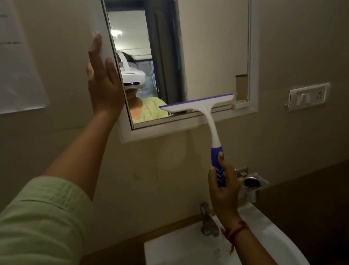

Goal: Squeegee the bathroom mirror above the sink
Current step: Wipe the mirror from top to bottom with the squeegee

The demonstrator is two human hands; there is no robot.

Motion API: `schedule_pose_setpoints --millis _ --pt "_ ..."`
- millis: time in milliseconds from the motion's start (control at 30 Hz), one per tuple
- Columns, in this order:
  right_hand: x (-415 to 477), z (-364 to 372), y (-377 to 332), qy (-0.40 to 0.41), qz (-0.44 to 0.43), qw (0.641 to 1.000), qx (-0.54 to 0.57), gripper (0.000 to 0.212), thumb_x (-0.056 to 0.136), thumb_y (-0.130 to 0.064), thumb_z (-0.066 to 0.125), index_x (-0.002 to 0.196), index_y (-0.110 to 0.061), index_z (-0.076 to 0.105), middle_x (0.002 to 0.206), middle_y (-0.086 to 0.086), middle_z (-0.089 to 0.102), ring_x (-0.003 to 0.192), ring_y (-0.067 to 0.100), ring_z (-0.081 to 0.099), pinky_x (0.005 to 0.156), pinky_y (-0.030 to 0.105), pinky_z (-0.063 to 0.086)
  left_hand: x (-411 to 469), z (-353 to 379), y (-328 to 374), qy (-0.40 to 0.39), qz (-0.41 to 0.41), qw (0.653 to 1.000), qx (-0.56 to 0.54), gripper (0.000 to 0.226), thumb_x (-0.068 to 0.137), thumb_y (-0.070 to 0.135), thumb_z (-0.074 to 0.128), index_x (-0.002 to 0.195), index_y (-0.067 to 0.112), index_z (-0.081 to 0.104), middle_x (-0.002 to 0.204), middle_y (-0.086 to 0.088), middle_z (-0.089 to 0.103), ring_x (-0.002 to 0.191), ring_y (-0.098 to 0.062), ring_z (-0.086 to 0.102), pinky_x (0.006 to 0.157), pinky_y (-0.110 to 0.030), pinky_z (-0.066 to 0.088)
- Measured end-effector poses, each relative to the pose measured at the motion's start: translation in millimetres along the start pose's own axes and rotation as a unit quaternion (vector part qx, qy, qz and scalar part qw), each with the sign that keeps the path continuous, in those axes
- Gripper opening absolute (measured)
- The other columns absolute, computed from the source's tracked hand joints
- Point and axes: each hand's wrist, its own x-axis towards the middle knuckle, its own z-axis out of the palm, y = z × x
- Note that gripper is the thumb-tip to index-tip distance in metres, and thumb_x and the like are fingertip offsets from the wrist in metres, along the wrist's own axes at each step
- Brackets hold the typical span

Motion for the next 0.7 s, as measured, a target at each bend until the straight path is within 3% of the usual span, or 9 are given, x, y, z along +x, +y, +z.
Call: schedule_pose_setpoints --millis 100,167,267,367,467,567,700 --pt "6 -1 -6 0.004 0.003 1.0 0.004 0.056 0.089 -0.004 0.055 0.123 -0.048 0.045 0.096 -0.01 0.057 0.072 0.003 0.055 0.063 0.013 0.05 2 0 1 0.003 0.001 1.0 -0.001 0.04 0.1 0.016 0.029 0.14 0.008 0.03 0.145 -0.01 0.039 0.129 -0.009 0.033 0.101 -0.003 0.019" --pt "23 2 -12 0.008 0.006 1.0 0.024 0.04 0.091 -0.014 0.053 0.126 -0.032 0.049 0.096 -0.002 0.057 0.072 0.008 0.055 0.064 0.015 0.05 2 0 0 0.006 0.003 1.0 -0.001 0.04 0.1 0.015 0.029 0.139 0.008 0.03 0.144 -0.01 0.04 0.129 -0.01 0.035 0.102 -0.004 0.02" --pt "42 7 -18 0.013 0.012 0.999 0.04 0.041 0.091 -0.024 0.052 0.13 -0.014 0.048 0.099 0.006 0.058 0.074 0.011 0.056 0.065 0.016 0.051 3 1 -1 0.009 0.002 1.0 -0.001 0.04 0.1 0.016 0.03 0.14 0.009 0.03 0.144 -0.009 0.04 0.128 -0.007 0.034 0.102 -0.004 0.021" --pt "29 4 -11 0.012 -0.012 1.0 0.023 0.039 0.09 -0.014 0.055 0.127 -0.027 0.049 0.091 -0.002 0.056 0.068 0.007 0.053 0.061 0.014 0.048 2 1 -2 0.015 0.007 1.0 0.001 0.04 0.1 0.016 0.03 0.14 0.009 0.031 0.144 -0.008 0.041 0.127 -0.005 0.034 0.102 -0.004 0.021" --pt "1 -4 5 0.011 -0.007 1.0 -0.01 0.065 0.087 0.003 0.057 0.125 -0.048 0.044 0.088 -0.01 0.054 0.065 0.011 0.052 0.056 0.017 0.047 1 2 -2 0.019 0.011 1.0 0.002 0.04 0.1 0.016 0.03 0.139 0.009 0.032 0.143 -0.009 0.041 0.126 -0.007 0.035 0.1 -0.003 0.022" --pt "-11 -4 7 0.011 0.004 1.0 -0.01 0.058 0.085 0.007 0.059 0.127 -0.031 0.047 0.092 -0.018 0.055 0.07 0.004 0.054 0.058 0.014 0.049 1 2 -2 0.02 0.009 1.0 0.002 0.04 0.1 0.015 0.031 0.139 0.007 0.033 0.143 -0.009 0.042 0.126 -0.007 0.035 0.101 -0.003 0.021" --pt "11 4 -11 0.016 0.011 1.0 0.024 0.047 0.089 -0.007 0.059 0.126 -0.032 0.047 0.094 -0.021 0.057 0.074 0.002 0.056 0.066 0.01 0.049 1 1 -1 0.015 0.009 1.0 0.004 0.04 0.1 0.015 0.03 0.139 0.008 0.031 0.144 -0.008 0.041 0.127 -0.006 0.034 0.102 -0.005 0.021"
